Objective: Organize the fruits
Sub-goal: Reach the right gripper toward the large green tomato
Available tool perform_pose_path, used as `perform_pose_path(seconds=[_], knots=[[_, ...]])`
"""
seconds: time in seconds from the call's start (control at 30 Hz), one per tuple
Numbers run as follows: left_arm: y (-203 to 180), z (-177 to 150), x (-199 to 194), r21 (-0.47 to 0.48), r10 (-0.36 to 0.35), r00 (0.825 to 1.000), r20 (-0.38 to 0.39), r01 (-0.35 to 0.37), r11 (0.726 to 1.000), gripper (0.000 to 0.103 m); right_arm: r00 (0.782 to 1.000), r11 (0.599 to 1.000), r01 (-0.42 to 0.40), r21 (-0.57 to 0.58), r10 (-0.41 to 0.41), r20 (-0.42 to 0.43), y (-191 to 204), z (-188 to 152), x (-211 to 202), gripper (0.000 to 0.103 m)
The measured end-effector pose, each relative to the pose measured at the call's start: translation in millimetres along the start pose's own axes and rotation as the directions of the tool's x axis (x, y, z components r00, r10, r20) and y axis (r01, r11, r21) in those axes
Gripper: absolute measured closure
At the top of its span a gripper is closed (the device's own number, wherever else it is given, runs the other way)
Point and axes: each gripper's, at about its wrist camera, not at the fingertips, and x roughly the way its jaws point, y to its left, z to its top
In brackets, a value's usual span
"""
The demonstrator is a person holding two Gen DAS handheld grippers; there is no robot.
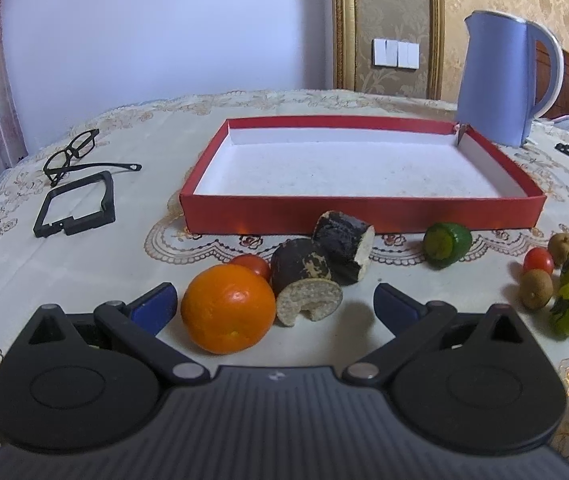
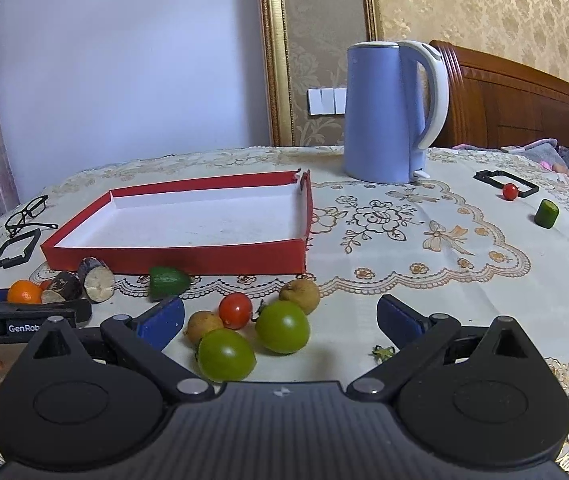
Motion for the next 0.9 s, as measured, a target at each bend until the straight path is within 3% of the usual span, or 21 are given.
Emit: perform_pose_path(seconds=[0.3, 0.43, 0.47, 0.57, 0.77, 0.87, 0.9], knots=[[1, -1, -2, 0.002, -0.017, 1.0, 0.013, 0.017, 1.0, 0.0, 1.0, 1.0, 0.012, -0.008, -0.012, 0.006, -17, -7, -9, 0.0], [2, -1, -1, -0.002, -0.025, 1.0, 0.008, 0.025, 1.0, 0.0, 1.0, 1.0, -0.02, -0.017, 0.02, -0.003, -15, -10, -12, 0.001], [2, -1, -1, -0.002, -0.024, 1.0, 0.006, 0.024, 1.0, 0.0, 1.0, 0.999, -0.027, -0.037, 0.027, 0.0, -11, -11, -13, 0.003], [3, -1, 0, -0.003, -0.03, 1.0, 0.0, 0.03, 1.0, 0.0, 1.0, 0.997, -0.024, -0.077, 0.025, 0.019, -2, -9, -13, 0.025], [4, -1, 2, -0.009, -0.037, 0.999, -0.005, 0.036, 0.999, 0.0, 0.997, 0.995, -0.081, -0.063, 0.08, -0.012, 4, -14, -14, 0.026], [4, -1, 2, -0.005, -0.037, 0.999, -0.005, 0.037, 0.999, 0.0, 0.995, 0.987, -0.101, -0.124, 0.1, -0.014, 21, -20, -11, 0.045], [4, -1, 2, -0.004, -0.036, 0.999, -0.005, 0.036, 0.999, 0.0, 0.994, 0.985, -0.109, -0.132, 0.107, -0.023, 25, -20, -8, 0.046]])
